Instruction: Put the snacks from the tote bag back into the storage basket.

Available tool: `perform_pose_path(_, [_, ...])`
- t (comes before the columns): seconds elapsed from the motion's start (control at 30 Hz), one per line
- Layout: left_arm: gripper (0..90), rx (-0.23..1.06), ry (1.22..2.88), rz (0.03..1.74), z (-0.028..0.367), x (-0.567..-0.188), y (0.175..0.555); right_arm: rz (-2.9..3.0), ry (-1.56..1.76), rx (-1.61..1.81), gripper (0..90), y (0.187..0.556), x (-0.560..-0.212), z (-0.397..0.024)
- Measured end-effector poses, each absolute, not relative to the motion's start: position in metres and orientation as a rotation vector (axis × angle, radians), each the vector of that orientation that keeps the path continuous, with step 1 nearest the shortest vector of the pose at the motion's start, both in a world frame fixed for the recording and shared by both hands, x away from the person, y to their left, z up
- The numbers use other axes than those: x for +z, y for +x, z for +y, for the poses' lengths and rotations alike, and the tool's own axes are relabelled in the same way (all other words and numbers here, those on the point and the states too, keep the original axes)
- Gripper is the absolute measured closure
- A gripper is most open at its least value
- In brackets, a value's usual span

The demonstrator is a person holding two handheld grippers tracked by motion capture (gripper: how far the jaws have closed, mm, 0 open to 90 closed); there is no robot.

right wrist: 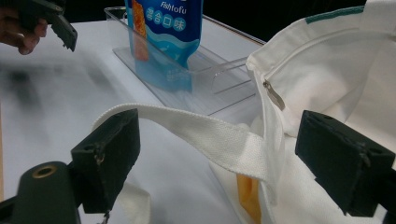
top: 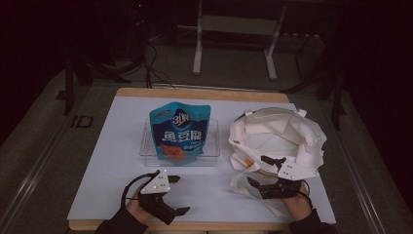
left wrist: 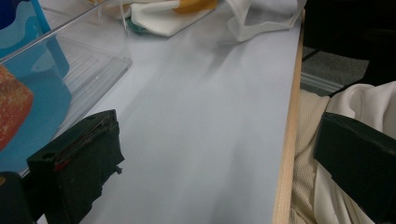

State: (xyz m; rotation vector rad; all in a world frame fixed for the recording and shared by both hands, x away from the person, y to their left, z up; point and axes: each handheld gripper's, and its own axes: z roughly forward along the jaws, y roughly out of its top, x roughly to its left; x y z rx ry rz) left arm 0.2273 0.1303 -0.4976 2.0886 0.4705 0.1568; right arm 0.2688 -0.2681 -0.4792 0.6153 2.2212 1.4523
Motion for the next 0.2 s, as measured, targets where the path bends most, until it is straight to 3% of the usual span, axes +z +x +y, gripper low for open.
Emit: perform_pose_path(0.2, [1.2,0.164,2.073,0.481,0.132,-0.4967,0.2276,2.222,0.612,1.461,14.1,0.2692,-0.4788,-0.269])
